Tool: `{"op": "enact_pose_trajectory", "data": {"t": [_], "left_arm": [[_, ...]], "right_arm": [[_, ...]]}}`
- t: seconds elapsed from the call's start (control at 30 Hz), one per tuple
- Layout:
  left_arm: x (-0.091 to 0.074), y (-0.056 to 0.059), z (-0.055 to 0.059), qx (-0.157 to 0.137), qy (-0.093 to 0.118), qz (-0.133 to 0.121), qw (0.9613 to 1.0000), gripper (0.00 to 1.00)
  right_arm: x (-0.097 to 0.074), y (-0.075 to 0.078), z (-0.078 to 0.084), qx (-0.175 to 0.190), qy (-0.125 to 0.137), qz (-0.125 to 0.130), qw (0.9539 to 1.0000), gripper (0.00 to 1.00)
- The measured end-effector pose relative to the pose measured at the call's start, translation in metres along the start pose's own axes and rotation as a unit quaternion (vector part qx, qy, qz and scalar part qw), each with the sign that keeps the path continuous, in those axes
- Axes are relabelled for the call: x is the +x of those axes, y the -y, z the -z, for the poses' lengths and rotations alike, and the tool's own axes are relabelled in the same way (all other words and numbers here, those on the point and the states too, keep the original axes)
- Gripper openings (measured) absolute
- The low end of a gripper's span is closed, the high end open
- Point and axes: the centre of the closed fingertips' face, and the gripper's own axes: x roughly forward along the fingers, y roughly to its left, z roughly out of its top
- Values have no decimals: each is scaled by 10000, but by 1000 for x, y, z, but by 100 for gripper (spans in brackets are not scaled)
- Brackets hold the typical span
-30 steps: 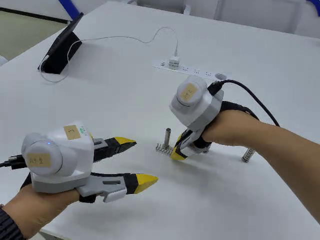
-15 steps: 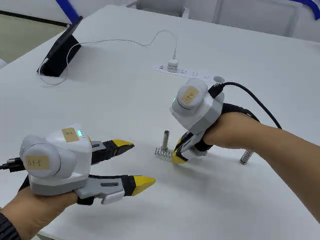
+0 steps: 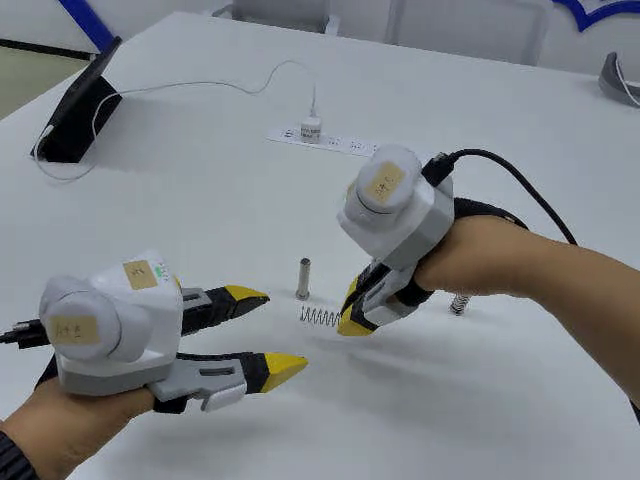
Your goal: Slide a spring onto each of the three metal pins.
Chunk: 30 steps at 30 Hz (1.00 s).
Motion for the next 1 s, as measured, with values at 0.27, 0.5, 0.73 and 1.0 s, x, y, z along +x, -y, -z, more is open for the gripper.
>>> {"op": "enact_pose_trajectory", "data": {"t": [0.27,0.5,0.73,1.0], "left_arm": [[10,10,-7,178,-21,279,9995,41],[19,23,-14,406,-12,605,9973,33],[24,30,-14,529,-6,769,9956,27],[26,35,-19,695,-6,883,9937,20]], "right_arm": [[-17,-12,3,-165,-36,32,9999,12],[-23,-22,7,-258,-129,23,9996,12],[-25,-28,10,-342,-226,-8,9992,12],[-28,-33,9,-429,-284,-41,9987,12]]}}
